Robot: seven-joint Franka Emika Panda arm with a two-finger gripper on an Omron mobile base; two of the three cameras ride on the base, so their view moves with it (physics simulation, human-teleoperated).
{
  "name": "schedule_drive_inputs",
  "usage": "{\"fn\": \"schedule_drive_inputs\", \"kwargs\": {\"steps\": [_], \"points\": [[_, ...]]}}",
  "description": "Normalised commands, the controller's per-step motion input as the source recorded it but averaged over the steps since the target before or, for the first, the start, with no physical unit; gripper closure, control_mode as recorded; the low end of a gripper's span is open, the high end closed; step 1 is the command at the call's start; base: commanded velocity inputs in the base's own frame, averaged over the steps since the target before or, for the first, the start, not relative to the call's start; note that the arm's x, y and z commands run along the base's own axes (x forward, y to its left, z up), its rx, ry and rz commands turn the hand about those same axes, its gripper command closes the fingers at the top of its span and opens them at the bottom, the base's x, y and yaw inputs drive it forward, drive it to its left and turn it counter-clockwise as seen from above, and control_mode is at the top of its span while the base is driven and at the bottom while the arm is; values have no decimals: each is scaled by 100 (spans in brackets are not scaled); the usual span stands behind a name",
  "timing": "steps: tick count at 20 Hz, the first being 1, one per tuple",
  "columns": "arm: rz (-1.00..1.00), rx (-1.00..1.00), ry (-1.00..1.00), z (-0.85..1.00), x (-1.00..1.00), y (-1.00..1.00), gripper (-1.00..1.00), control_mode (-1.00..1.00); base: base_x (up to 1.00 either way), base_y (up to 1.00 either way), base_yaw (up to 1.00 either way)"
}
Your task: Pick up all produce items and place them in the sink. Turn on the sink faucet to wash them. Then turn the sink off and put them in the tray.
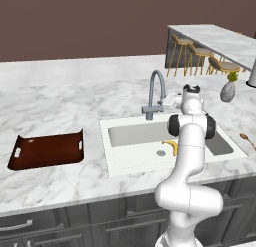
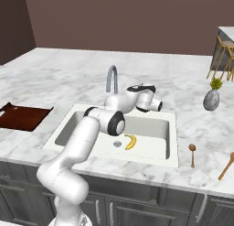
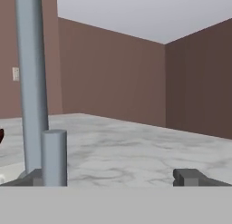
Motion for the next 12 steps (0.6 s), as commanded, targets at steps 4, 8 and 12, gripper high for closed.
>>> {"fn": "schedule_drive_inputs", "kwargs": {"steps": [4, 8, 12], "points": [[0, 0, 0, -2, 1, 22, -100, -100, 0, 0, 0], [0, -2, 0, -1, 0, 30, -100, -100, 0, 0, 0], [0, -2, 0, -5, 0, 22, -100, -100, 0, 0, 0]]}}
